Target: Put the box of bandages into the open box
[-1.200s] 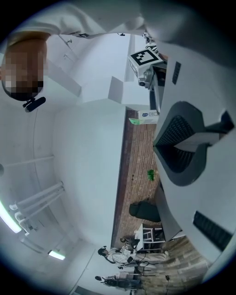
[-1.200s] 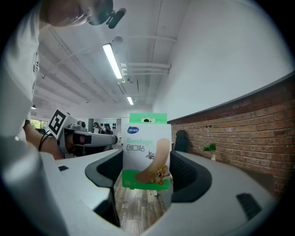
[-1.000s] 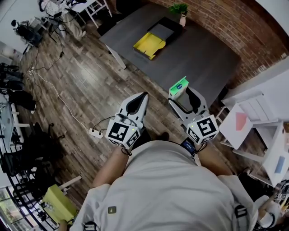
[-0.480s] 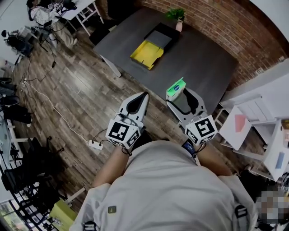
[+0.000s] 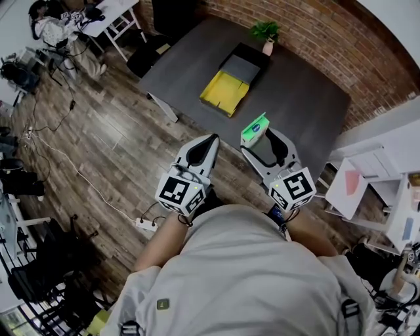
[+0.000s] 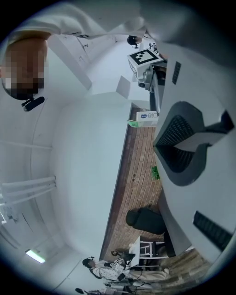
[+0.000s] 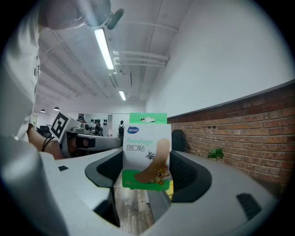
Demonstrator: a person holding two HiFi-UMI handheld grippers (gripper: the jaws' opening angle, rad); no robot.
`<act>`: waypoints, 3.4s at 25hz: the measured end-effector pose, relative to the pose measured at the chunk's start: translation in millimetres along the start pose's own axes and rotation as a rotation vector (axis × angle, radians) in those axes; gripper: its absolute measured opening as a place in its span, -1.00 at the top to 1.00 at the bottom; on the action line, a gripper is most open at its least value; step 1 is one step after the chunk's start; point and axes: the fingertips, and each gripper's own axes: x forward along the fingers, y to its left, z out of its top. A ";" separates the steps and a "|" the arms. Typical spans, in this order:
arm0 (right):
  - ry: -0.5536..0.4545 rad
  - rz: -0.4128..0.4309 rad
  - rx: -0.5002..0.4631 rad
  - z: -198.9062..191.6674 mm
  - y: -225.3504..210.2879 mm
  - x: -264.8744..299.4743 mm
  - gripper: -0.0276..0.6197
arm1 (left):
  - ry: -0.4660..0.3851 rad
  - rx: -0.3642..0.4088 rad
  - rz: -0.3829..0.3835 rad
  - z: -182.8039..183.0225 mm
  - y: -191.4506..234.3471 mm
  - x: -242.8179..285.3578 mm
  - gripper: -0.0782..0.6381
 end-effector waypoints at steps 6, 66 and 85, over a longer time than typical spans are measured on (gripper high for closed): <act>0.001 -0.011 -0.009 10.0 19.5 58.0 -0.04 | -0.006 -0.007 -0.027 13.3 58.1 -8.7 0.74; 0.467 0.136 0.018 -154.4 -176.8 297.9 -0.04 | 0.337 -0.117 0.025 -124.1 263.1 180.6 0.74; 0.800 0.274 0.016 -314.3 -188.9 339.8 -0.04 | 0.540 -0.177 -0.004 -232.8 296.2 205.8 0.74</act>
